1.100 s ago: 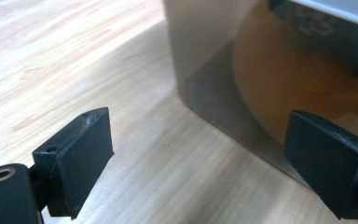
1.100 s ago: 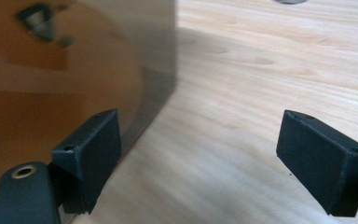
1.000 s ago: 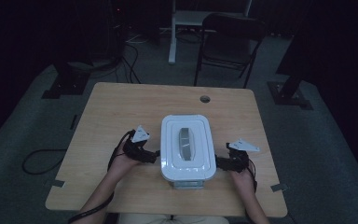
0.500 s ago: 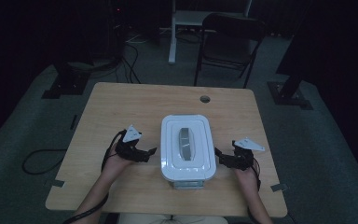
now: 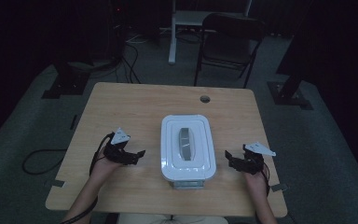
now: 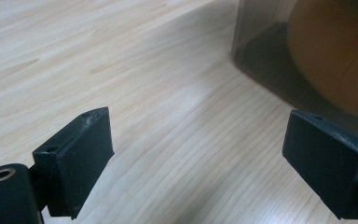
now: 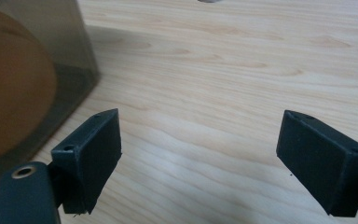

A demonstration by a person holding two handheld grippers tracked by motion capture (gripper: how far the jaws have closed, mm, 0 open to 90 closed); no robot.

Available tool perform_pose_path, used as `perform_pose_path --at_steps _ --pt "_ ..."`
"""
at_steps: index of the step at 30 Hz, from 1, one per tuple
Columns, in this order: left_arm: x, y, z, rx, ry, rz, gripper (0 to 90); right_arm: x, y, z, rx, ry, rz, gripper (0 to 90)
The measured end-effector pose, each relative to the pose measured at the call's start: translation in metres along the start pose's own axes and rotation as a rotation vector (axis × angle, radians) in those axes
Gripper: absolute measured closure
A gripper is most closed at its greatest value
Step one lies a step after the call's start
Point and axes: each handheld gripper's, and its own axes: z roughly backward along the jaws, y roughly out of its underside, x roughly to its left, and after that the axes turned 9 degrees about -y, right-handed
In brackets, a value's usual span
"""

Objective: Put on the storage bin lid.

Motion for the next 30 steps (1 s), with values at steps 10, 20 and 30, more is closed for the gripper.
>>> perform_pose_path --at_steps 10,20,30 --pt "0.012 0.013 0.011 0.016 -0.037 0.025 9.2 -0.011 0.011 0.018 -0.006 0.058 -0.036 13.6" --pt "0.022 0.032 0.025 0.05 -0.065 0.035 9.2 -0.015 0.021 0.033 0.003 0.095 -0.053 13.6" --pt "0.033 0.052 0.042 0.078 -0.126 0.104 9.2 -0.025 0.034 0.05 0.013 0.179 -0.094 13.6"
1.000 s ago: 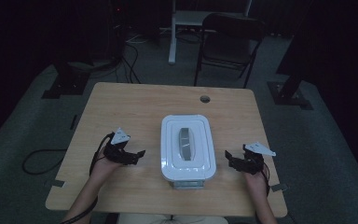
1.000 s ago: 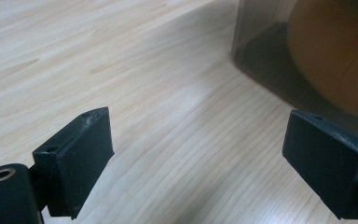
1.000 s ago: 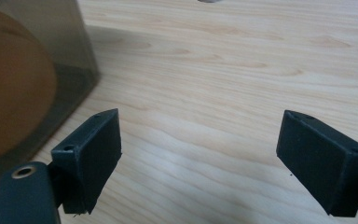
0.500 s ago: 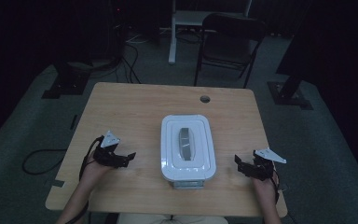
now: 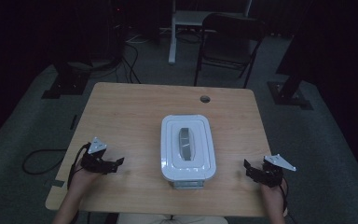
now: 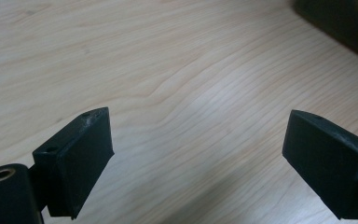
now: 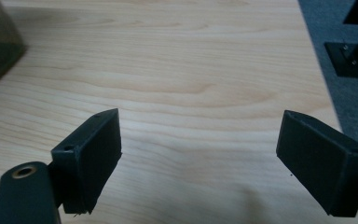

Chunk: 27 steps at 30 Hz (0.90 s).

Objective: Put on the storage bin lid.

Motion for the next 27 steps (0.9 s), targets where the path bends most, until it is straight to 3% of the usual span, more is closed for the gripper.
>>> perform_pose_path --at_steps 7,15,16,17,27 --pt "0.009 0.013 0.005 0.018 -0.043 0.054 9.2 -0.011 0.005 0.006 0.022 0.046 -0.028 14.0" --pt "0.022 0.023 0.007 0.053 -0.128 0.138 8.5 -0.016 0.008 0.005 0.049 0.062 -0.05 14.0" --pt "0.023 0.024 0.007 0.073 -0.129 0.149 0.8 -0.015 0.007 0.005 0.056 0.079 -0.056 14.0" --pt "0.023 0.025 0.006 0.073 -0.124 0.157 0.4 -0.016 0.007 0.004 0.055 0.085 -0.06 14.0" --pt "0.025 0.034 -0.003 0.141 -0.163 0.146 0.5 -0.016 0.004 -0.004 0.134 0.097 -0.061 14.0"
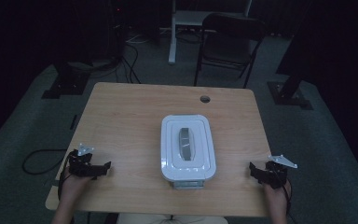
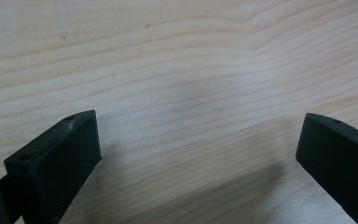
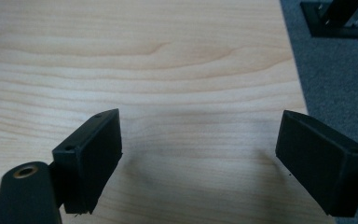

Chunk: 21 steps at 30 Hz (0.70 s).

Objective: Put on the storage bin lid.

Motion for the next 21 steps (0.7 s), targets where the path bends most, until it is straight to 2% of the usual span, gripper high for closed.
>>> perform_pose_path --at_steps 3,5,7,11,21 --pt "-0.0015 0.0004 -0.0021 0.003 -0.021 -0.007 0.5 -0.0001 -0.001 -0.0028 0.035 -0.009 -0.001 15.0" --pt "-0.0018 0.0006 -0.0026 -0.002 -0.029 0.003 0.5 0.0022 -0.0012 -0.0039 0.043 0.002 0.02 15.3" --pt "-0.002 0.0019 -0.0034 -0.017 -0.043 0.021 0.5 0.0023 -0.0012 -0.0039 0.045 -0.001 0.022 15.2" --pt "-0.001 0.0023 -0.0032 -0.016 -0.058 0.035 0.5 0.0022 -0.0011 -0.0039 0.045 -0.002 0.022 14.6" --pt "-0.0009 0.0029 -0.0029 -0.017 -0.057 0.035 0.5 0.0026 -0.0009 -0.0041 0.046 -0.005 0.024 14.1"
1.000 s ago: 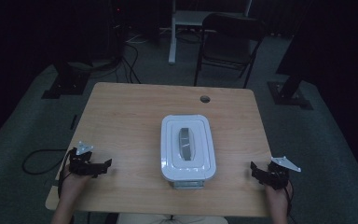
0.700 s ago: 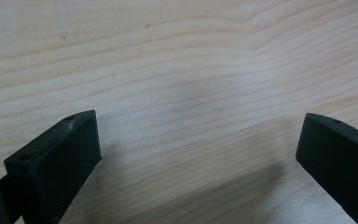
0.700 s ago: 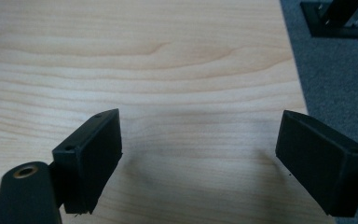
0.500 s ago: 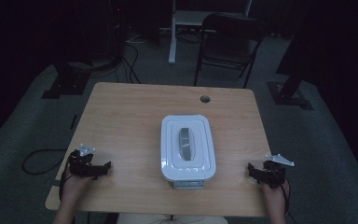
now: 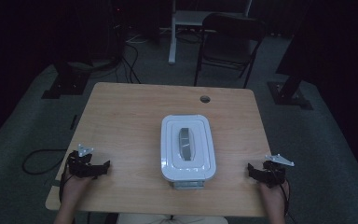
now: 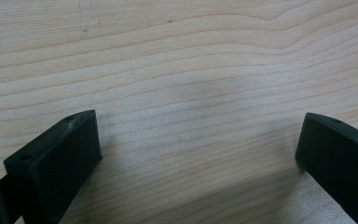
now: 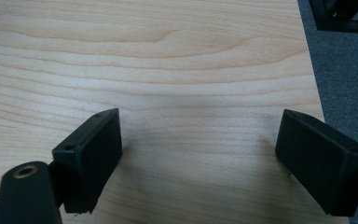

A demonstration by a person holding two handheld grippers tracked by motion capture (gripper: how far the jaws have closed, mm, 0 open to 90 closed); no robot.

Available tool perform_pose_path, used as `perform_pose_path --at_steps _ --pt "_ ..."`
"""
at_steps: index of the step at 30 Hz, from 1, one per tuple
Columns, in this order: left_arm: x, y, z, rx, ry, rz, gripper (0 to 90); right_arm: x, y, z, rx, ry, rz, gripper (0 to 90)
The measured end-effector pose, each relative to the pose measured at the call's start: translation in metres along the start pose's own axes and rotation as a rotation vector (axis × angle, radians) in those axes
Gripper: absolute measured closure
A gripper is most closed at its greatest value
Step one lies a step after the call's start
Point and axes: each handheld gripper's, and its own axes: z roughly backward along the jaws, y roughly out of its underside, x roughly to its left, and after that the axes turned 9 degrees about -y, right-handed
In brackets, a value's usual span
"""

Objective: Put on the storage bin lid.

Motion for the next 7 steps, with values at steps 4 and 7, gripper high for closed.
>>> perform_pose_path --at_steps 4,7 --pt "0.0004 0.0003 0.0002 -0.001 0.002 0.001 0.5 -0.0005 0.0 0.0001 0.0 0.004 -0.003 14.1" --pt "0.0017 0.0007 0.0006 -0.005 0.014 0.01 0.5 -0.0005 0.0 0.0001 -0.001 0.004 -0.003 14.1"
